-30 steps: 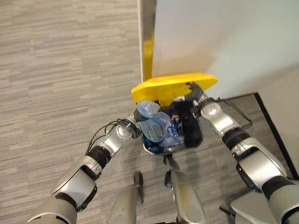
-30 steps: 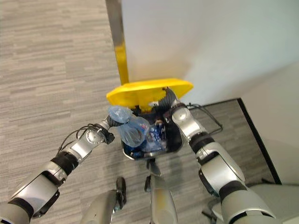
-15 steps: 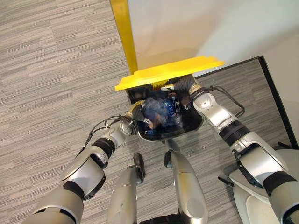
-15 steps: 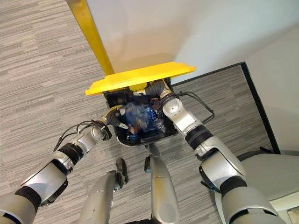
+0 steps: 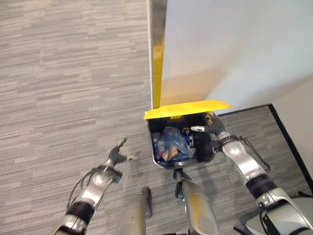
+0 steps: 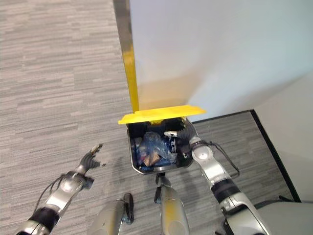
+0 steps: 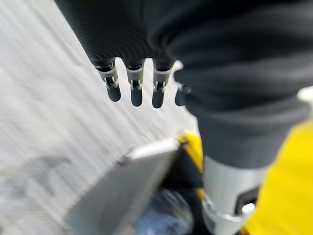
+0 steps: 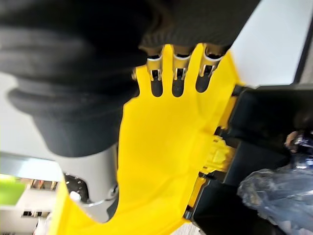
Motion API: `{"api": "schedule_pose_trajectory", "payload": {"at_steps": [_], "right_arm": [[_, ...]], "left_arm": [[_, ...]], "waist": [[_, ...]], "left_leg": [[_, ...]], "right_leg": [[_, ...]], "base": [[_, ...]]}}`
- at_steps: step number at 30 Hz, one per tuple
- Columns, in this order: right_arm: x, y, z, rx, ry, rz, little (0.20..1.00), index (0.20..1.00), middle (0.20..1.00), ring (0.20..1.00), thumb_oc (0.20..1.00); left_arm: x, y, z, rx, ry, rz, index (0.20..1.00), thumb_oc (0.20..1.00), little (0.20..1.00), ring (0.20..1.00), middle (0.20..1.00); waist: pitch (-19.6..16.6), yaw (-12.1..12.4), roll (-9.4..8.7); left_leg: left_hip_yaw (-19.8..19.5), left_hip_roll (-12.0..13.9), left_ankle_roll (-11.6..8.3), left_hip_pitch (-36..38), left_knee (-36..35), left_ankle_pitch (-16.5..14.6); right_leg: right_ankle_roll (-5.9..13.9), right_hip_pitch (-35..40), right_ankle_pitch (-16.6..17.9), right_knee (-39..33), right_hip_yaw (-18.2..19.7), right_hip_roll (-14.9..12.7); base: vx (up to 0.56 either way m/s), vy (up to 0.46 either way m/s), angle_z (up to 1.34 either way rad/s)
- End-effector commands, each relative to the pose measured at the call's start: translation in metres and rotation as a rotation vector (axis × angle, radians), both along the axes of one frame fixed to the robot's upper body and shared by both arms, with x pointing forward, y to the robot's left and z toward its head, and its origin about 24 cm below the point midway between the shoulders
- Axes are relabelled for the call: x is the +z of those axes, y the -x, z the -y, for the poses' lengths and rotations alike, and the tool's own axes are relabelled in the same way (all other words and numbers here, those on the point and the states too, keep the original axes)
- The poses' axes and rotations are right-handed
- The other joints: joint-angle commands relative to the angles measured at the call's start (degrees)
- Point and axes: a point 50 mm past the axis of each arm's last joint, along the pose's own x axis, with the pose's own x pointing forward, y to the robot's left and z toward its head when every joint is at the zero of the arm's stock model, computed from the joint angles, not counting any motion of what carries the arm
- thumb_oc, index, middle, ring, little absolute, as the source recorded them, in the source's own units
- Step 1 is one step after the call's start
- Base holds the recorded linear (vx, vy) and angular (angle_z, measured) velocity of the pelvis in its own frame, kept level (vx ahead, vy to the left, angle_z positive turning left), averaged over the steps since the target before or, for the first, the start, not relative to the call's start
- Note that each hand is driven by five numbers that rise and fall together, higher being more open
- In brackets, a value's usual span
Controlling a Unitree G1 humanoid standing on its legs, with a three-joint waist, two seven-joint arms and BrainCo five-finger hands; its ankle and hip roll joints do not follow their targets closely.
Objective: Gather garbage on tea table into small bin, then transfer packed bag to large trash can.
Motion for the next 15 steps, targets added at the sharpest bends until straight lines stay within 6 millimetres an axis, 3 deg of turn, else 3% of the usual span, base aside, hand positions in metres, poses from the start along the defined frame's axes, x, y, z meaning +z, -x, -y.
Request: {"api": "schedule_pose_trajectory", "payload": {"at_steps": [1, 2, 3, 5, 8, 9, 10, 13, 15], "right_arm": [[0.012, 0.003, 0.001, 0.036, -0.001, 0.079, 1.000, 1.000, 1.000, 1.000, 1.000], [0.003, 0.009, 0.006, 0.022, 0.006, 0.046, 1.000, 1.000, 1.000, 1.000, 1.000], [-0.004, 0.015, 0.010, 0.007, 0.010, 0.024, 1.000, 1.000, 1.000, 1.000, 1.000], [-0.020, 0.026, 0.019, -0.018, 0.033, -0.038, 1.000, 1.000, 1.000, 1.000, 1.000], [-0.039, 0.042, 0.030, -0.060, 0.039, -0.110, 1.000, 1.000, 1.000, 1.000, 1.000], [-0.056, 0.054, 0.037, -0.088, 0.050, -0.180, 1.000, 1.000, 1.000, 1.000, 1.000], [-0.064, 0.060, 0.039, -0.099, 0.051, -0.218, 1.000, 1.000, 1.000, 1.000, 1.000], [-0.076, 0.068, 0.043, -0.124, 0.058, -0.266, 1.000, 1.000, 1.000, 1.000, 1.000], [-0.090, 0.076, 0.046, -0.144, 0.059, -0.338, 1.000, 1.000, 1.000, 1.000, 1.000]], "left_arm": [[0.022, 0.000, -0.021, 0.083, 0.050, 0.116, 1.000, 1.000, 1.000, 1.000, 1.000], [0.015, 0.011, -0.026, 0.126, 0.062, 0.088, 1.000, 1.000, 1.000, 1.000, 1.000], [0.009, 0.021, -0.031, 0.162, 0.069, 0.066, 1.000, 1.000, 1.000, 1.000, 1.000], [0.001, 0.033, -0.035, 0.218, 0.091, 0.035, 1.000, 1.000, 1.000, 1.000, 1.000], [-0.006, 0.043, -0.039, 0.242, 0.087, -0.006, 1.000, 1.000, 1.000, 1.000, 1.000], [-0.006, 0.043, -0.041, 0.242, 0.077, -0.014, 1.000, 1.000, 1.000, 1.000, 1.000], [-0.006, 0.042, -0.042, 0.238, 0.071, -0.020, 1.000, 1.000, 1.000, 1.000, 1.000], [-0.007, 0.042, -0.045, 0.249, 0.065, -0.028, 1.000, 1.000, 1.000, 1.000, 1.000], [-0.011, 0.045, -0.046, 0.264, 0.078, -0.049, 1.000, 1.000, 1.000, 1.000, 1.000]], "waist": [[-1.58, 1.70, -1.50], [-1.97, 2.01, -1.10], [-2.24, 1.66, -1.56], [-2.16, 2.05, -0.67], [-2.93, 2.74, 0.71], [-3.87, 3.23, 1.93], [-4.47, 3.50, 2.26], [-5.67, 3.99, 1.68], [-7.51, 3.98, 0.68]], "left_leg": [[-0.03, -5.45, 1.60, 8.02, -8.18, -2.94], [-0.02, -5.04, 1.63, 9.18, -9.30, -2.89], [-0.20, -5.52, 1.79, 9.92, -10.71, -1.54], [-0.93, -4.50, 1.97, 10.54, -12.30, -0.03], [-1.53, -3.14, 2.04, 9.17, -14.51, 3.10], [-2.16, -1.60, 1.83, 8.97, -16.43, 4.77], [-2.42, -1.05, 1.70, 8.93, -17.38, 5.62], [-2.45, -0.74, 0.77, 8.60, -18.48, 6.57], [-1.97, -0.23, 0.11, 8.28, -19.44, 7.33]], "right_leg": [[6.18, -0.20, 8.00, -6.29, 1.62, 1.19], [6.53, 0.37, 7.99, -5.94, 1.12, 1.37], [7.46, -0.03, 10.29, -4.49, 1.56, 0.76], [7.59, 0.34, 8.19, -0.73, 1.98, 1.60], [4.52, 1.08, 1.46, 8.32, 3.55, 2.21], [2.98, 2.59, -3.40, 14.93, 5.30, 3.42], [2.65, 3.70, -4.93, 17.26, 6.12, 3.91], [2.17, 7.93, -6.92, 14.39, 6.54, 4.06], [1.66, 11.04, -9.06, 8.24, 6.77, 4.98]], "base": [[-0.04, 0.053, 0.10], [-0.01, 0.020, 0.19], [-0.03, 0.031, 0.20], [-0.13, 0.033, 0.10], [-0.20, 0.032, 0.10], [-0.13, -0.014, 0.18], [-0.09, -0.022, 0.36], [0.01, -0.098, 0.16], [0.05, -0.108, -0.19]]}}
